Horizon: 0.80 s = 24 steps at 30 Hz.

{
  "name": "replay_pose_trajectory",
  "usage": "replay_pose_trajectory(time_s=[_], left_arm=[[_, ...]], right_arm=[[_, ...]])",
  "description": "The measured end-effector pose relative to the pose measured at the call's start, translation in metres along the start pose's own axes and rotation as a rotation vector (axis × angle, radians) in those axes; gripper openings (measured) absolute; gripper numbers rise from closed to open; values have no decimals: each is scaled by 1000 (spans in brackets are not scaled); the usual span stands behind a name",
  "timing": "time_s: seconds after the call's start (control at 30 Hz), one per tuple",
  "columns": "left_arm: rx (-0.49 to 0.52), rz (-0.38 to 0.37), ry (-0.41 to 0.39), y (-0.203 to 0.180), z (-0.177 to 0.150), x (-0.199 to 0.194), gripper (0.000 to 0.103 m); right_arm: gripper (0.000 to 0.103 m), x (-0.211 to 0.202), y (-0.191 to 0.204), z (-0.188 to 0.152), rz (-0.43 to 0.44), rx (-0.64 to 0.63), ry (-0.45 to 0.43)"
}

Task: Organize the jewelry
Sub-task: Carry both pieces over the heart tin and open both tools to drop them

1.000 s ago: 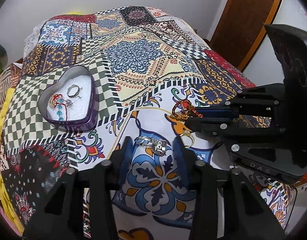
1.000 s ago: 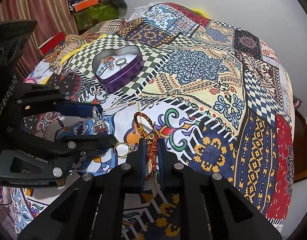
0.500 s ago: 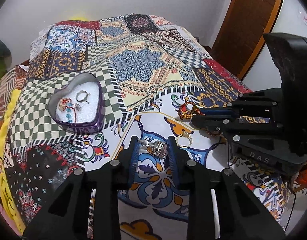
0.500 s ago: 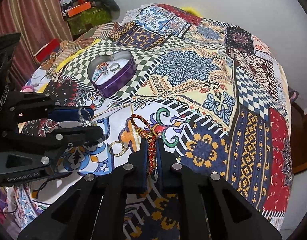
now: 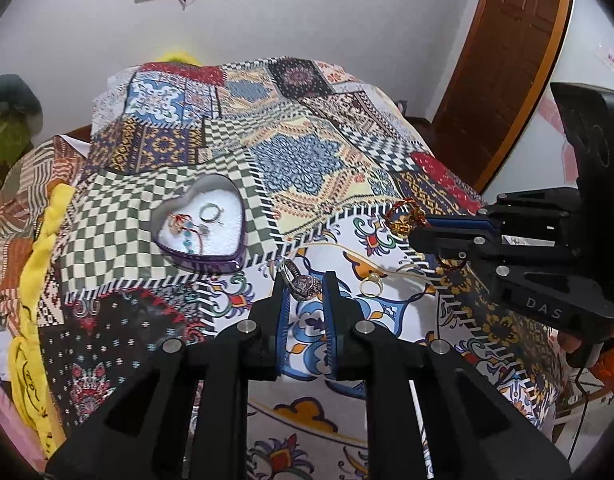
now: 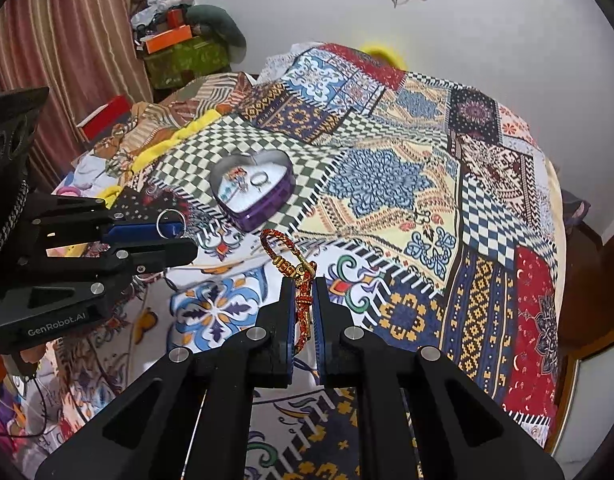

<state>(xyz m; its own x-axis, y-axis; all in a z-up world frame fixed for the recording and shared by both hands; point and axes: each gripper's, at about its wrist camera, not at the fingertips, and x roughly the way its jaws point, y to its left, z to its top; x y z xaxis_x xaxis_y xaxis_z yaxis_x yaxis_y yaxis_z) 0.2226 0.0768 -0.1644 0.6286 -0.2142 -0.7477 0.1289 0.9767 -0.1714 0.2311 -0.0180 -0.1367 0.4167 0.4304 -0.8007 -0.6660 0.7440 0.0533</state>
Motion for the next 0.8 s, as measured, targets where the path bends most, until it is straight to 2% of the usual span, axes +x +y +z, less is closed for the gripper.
replay_pose_trajectory(time_s=[0.47, 0.8], left_arm=[[-45, 79, -92, 43, 17, -33, 15], [-79, 110, -104, 77, 26, -25, 15]], right_arm=[[7, -3, 17, 43, 32, 24, -79], [7, 9, 21, 71, 62, 28, -110]])
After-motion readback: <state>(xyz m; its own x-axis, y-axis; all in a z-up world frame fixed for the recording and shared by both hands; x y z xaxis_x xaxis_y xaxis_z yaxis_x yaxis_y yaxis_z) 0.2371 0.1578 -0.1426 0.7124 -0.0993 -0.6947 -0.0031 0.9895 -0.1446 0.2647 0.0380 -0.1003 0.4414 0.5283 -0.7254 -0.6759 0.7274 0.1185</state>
